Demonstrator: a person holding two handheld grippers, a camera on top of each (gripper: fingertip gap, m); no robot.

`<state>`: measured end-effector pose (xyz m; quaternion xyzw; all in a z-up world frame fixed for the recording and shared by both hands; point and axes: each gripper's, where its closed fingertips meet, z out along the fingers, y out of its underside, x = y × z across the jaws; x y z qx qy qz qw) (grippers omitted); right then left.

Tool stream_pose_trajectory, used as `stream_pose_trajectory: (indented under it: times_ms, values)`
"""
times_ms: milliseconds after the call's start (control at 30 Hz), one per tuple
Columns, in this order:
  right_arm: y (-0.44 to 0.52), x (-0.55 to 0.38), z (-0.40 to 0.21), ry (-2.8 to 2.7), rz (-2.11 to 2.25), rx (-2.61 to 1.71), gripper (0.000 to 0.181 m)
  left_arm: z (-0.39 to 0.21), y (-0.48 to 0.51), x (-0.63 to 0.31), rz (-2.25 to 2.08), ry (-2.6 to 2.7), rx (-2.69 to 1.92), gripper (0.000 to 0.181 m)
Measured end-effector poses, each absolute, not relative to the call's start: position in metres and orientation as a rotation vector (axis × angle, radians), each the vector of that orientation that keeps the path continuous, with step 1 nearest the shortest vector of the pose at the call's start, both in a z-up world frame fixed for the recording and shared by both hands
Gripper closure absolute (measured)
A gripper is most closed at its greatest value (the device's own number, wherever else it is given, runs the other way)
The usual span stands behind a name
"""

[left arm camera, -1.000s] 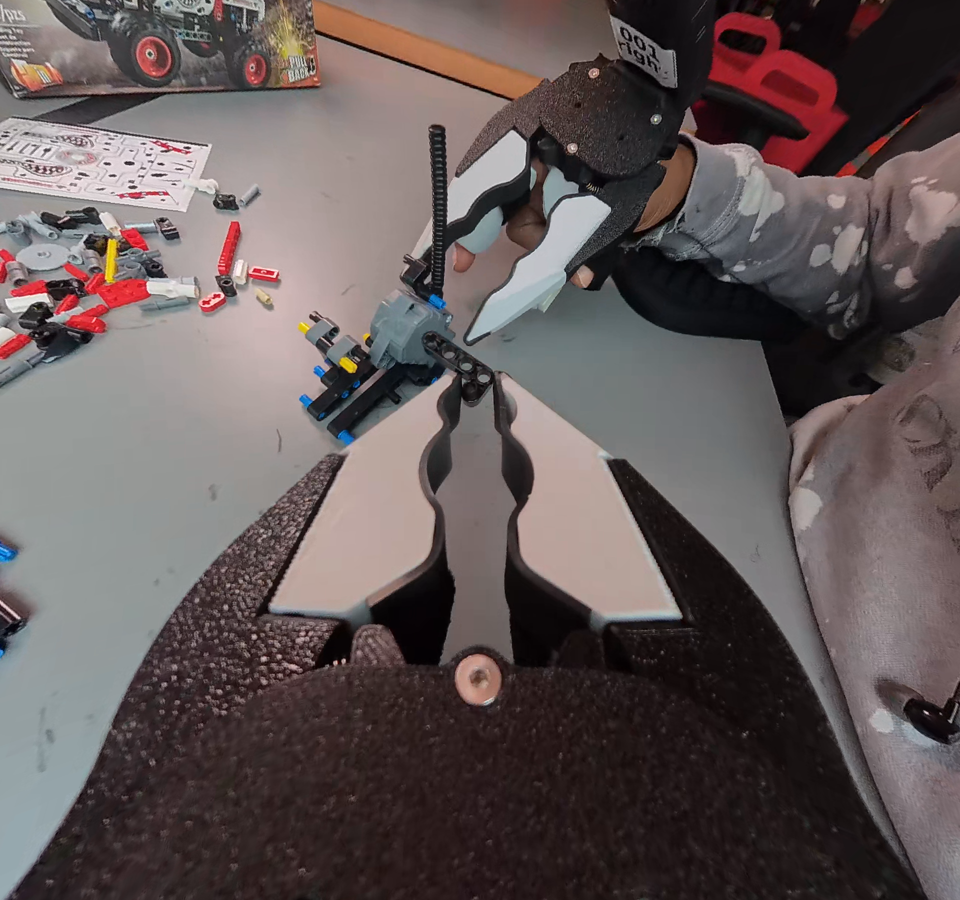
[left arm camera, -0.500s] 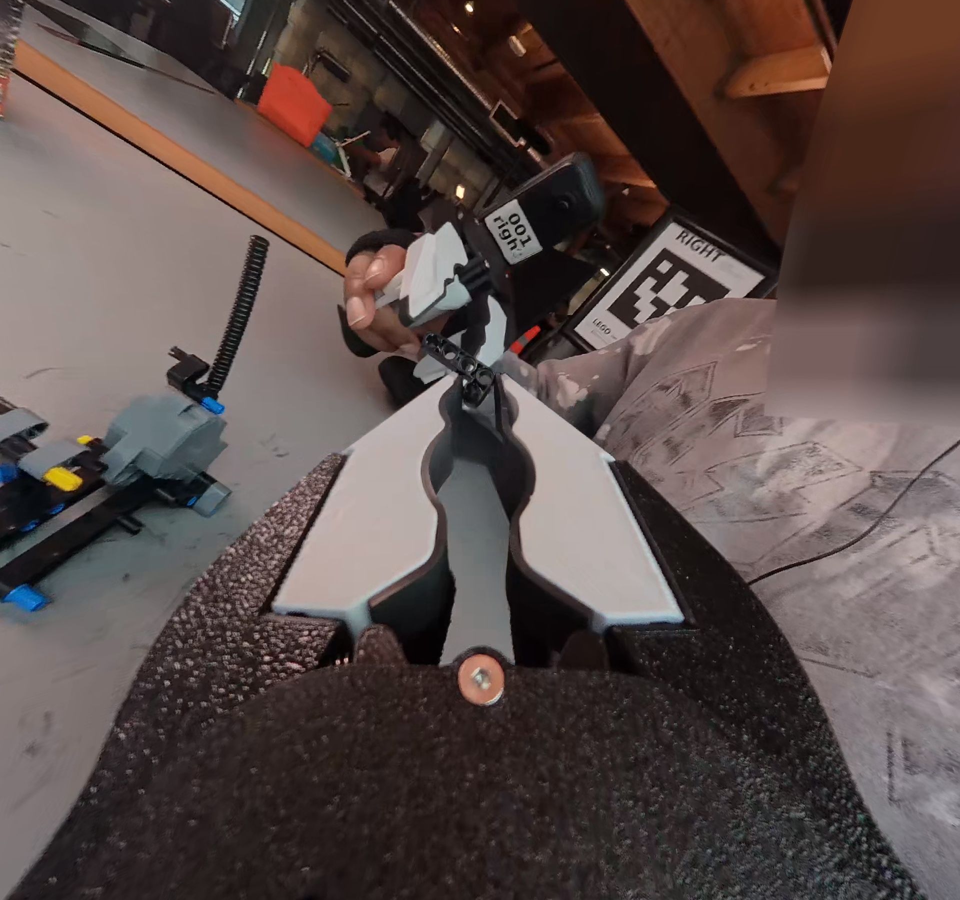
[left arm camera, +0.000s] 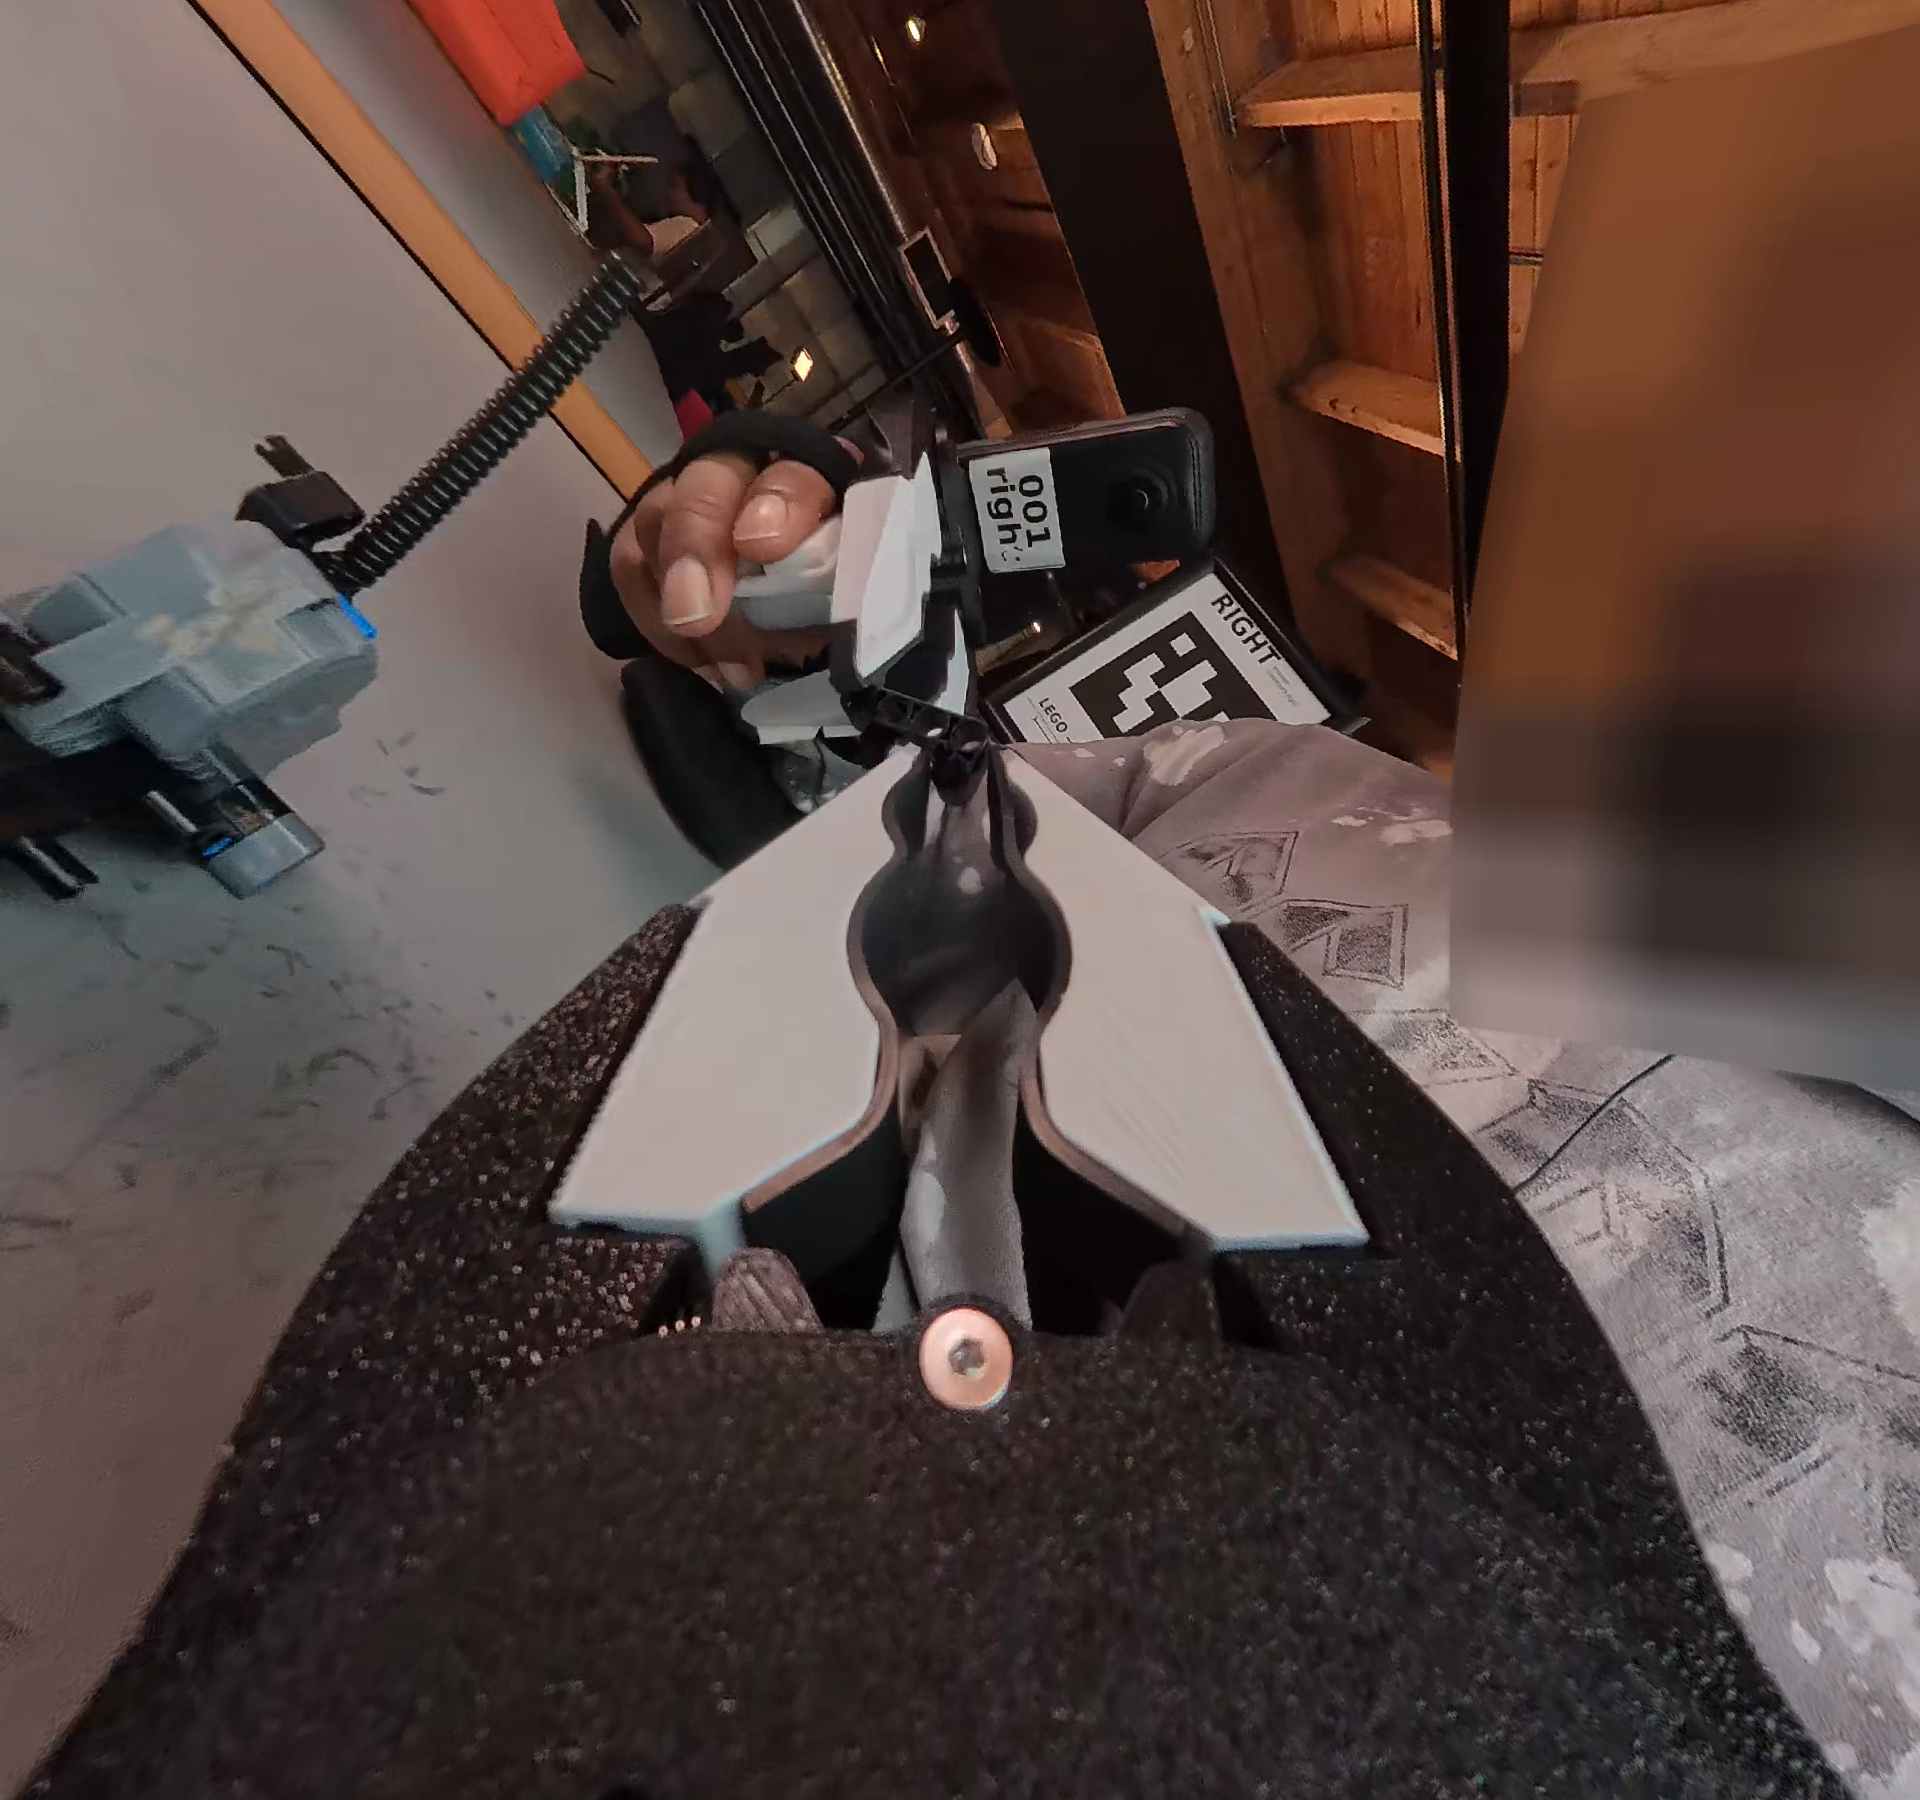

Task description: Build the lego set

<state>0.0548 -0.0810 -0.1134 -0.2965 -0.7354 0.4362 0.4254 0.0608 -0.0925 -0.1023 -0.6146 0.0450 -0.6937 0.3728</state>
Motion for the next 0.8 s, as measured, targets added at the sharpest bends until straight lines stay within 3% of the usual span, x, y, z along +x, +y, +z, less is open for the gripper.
stream_pose_trajectory:
  times_ms: [133,367,800]
  values:
    - [-0.058,0.050,-0.123,-1.815,1.090,-0.911,0.171,-0.104,-0.082,0.044,-1.640,0.057,-1.586,0.157]
    - [-0.033,0.046,-0.119,-1.711,1.063,-1.076,0.171,-0.121,-0.058,0.045,-1.055,0.223,-1.805,0.158]
    - [-0.042,0.060,-0.137,-1.854,1.021,-0.988,0.172,-0.126,-0.046,0.060,-1.017,0.423,-1.890,0.172]
